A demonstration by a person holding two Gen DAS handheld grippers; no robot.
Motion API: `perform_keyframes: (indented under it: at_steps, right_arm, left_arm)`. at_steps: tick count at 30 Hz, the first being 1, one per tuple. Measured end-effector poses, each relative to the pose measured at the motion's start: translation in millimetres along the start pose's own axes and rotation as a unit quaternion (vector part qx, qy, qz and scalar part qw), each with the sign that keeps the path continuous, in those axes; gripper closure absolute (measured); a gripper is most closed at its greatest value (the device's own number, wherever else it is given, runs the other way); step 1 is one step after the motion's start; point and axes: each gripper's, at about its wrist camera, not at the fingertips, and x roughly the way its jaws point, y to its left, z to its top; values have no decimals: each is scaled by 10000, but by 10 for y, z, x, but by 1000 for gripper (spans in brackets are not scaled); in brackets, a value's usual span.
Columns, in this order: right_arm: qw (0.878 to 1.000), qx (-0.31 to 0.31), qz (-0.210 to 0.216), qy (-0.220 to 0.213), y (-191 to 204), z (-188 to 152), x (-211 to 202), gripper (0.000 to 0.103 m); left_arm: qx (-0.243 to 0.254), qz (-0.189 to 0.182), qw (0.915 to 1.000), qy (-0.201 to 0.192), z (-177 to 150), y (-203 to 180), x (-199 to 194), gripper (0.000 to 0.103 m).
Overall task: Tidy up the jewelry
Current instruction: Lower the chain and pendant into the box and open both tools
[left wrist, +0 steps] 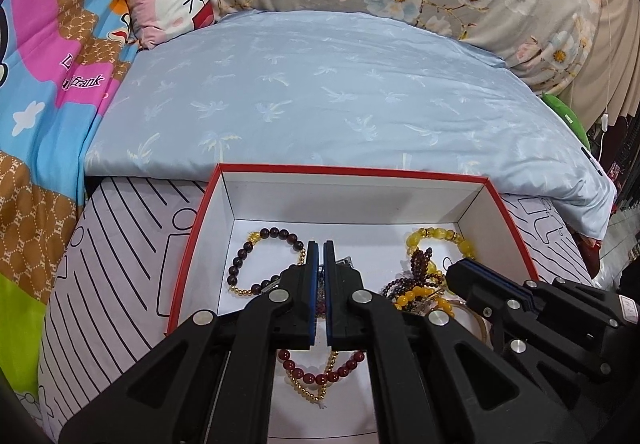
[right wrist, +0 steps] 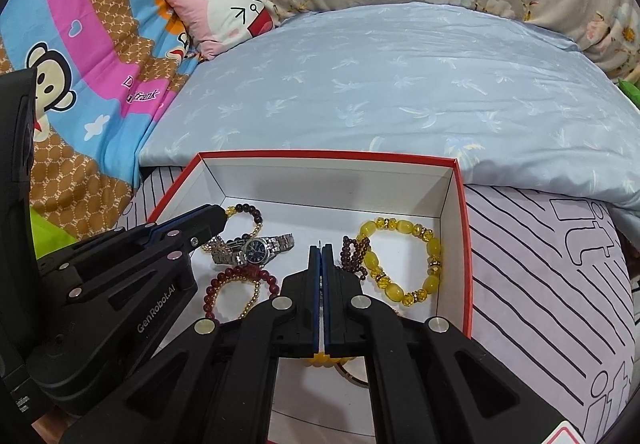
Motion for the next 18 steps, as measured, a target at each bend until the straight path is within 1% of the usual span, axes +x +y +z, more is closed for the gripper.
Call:
perform_keyframes:
  at_steps: [1, 2, 3, 4, 5, 6, 7, 11, 14, 18]
  right_arm:
    - [10000, -3, -9, -28, -1, 4, -10, 99]
    - [10000, -10, -14, -46, 1, 14, -20, 95]
    - [10000, -9, -28, -57, 0, 22, -27, 94]
    - [10000, -7, -51, -79, -2, 26, -40, 89]
    - [9999, 2, -76, -97, -5, 32, -51, 78]
    - [9999, 11, -103, -127, -8, 35, -69, 71]
    - [9997, 18, -179, -165, -12, 37, -91, 68]
    - [9993, 10, -311, -197, -15, 4, -144, 64]
    - [9985, -22, -493, -225, 6, -42, -194, 62]
    - [9982, 44, -558, -226, -11, -101, -270, 57]
  left_arm:
    - [-7, 14, 10000, -8, 6, 5, -2, 100]
    - [-29, 10, 10000, -5, 14, 12, -3, 99]
    - [-51, 11, 10000, 0, 19, 13, -4, 98]
    - [-66, 30, 10000, -3, 26, 17, -5, 91]
    - [-61, 75, 10000, -10, 28, 17, -9, 83]
    - [-46, 124, 9999, -33, 25, 17, -21, 81]
    - [-15, 199, 9998, -75, 21, 11, -38, 79]
    - [-1, 294, 9995, -78, -5, 2, -85, 78]
    - [65, 415, 9991, -88, -41, -35, -135, 78]
    - [100, 473, 9988, -88, -94, -65, -226, 78]
